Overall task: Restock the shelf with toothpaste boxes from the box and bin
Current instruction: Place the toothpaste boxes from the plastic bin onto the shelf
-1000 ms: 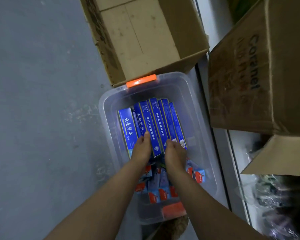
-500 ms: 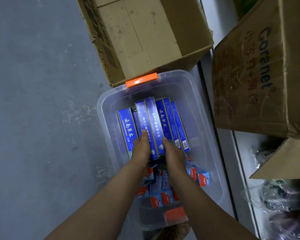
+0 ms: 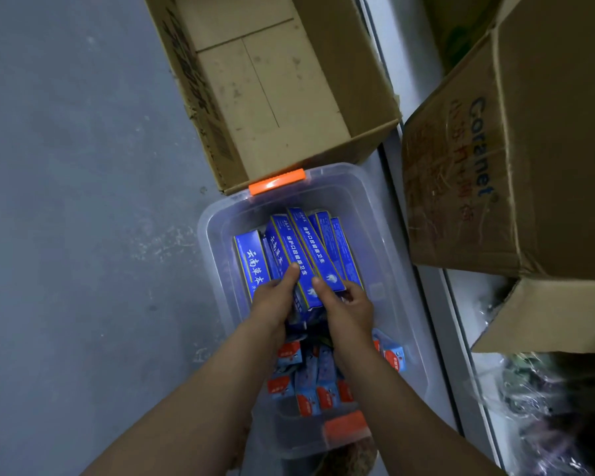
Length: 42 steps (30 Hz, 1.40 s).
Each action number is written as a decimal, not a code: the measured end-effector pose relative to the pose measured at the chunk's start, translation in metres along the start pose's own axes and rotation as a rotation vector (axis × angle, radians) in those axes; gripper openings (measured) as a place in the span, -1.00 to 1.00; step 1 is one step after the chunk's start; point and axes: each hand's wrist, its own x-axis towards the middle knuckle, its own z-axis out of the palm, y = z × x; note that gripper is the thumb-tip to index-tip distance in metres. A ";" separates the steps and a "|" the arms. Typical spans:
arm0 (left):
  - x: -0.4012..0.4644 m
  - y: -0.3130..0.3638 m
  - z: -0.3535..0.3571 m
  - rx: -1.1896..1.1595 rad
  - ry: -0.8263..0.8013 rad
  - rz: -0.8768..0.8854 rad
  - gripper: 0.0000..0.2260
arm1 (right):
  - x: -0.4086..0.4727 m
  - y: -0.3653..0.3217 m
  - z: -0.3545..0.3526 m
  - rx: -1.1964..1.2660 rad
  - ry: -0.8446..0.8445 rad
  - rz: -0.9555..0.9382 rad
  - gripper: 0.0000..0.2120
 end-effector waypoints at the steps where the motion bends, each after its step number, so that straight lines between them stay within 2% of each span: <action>1: -0.006 0.004 -0.001 -0.021 -0.051 -0.032 -0.61 | -0.004 -0.004 -0.002 0.018 0.011 0.006 -0.74; 3: -0.025 0.013 -0.002 -0.130 -0.158 -0.081 -0.67 | -0.013 -0.011 -0.006 0.044 0.028 0.028 -0.63; 5: -0.051 0.019 -0.004 -0.222 -0.232 -0.108 -0.59 | -0.027 -0.022 -0.011 0.067 0.018 0.030 -0.50; 6: -0.065 0.022 -0.004 -0.256 -0.248 -0.101 -0.66 | -0.036 -0.029 -0.014 0.072 0.007 0.031 -0.49; 8: -0.095 0.028 -0.006 -0.303 -0.270 -0.101 -0.85 | -0.055 -0.044 -0.023 0.062 0.013 0.036 -0.55; 11: -0.140 0.040 -0.012 -0.379 -0.241 -0.080 -0.76 | -0.087 -0.072 -0.037 0.085 0.040 0.023 -0.64; 13: -0.172 0.046 -0.017 -0.421 -0.253 -0.059 -0.67 | -0.109 -0.091 -0.045 0.108 0.071 0.006 -0.49; 16: -0.223 0.056 -0.025 -0.464 -0.283 -0.041 -0.70 | -0.140 -0.113 -0.061 0.132 0.082 -0.013 -0.27; 17: -0.241 0.061 -0.028 -0.475 -0.302 -0.034 -0.72 | -0.155 -0.127 -0.066 0.148 0.068 -0.009 -0.29; 21: -0.307 0.081 -0.039 -0.518 -0.353 0.028 -0.72 | -0.221 -0.185 -0.089 0.258 0.049 -0.037 -0.72; 25: -0.372 0.107 -0.046 -0.525 -0.359 0.086 -0.53 | -0.281 -0.235 -0.112 0.364 0.075 -0.122 -0.85; 28: -0.417 0.122 -0.046 -0.485 -0.440 0.115 -0.69 | -0.322 -0.263 -0.130 0.448 0.112 -0.201 -0.88; 32: -0.494 0.139 -0.051 -0.372 -0.596 0.174 -0.82 | -0.393 -0.302 -0.149 0.569 0.213 -0.325 -0.83; 36: -0.578 0.157 -0.057 -0.265 -0.702 0.265 -0.88 | -0.475 -0.343 -0.183 0.692 0.308 -0.443 -0.85; 38: -0.621 0.165 -0.059 -0.238 -0.763 0.321 -0.90 | -0.512 -0.358 -0.204 0.704 0.383 -0.537 -0.79; 42: -0.705 0.169 -0.052 -0.173 -0.932 0.448 -0.89 | -0.595 -0.385 -0.252 0.816 0.477 -0.692 -0.79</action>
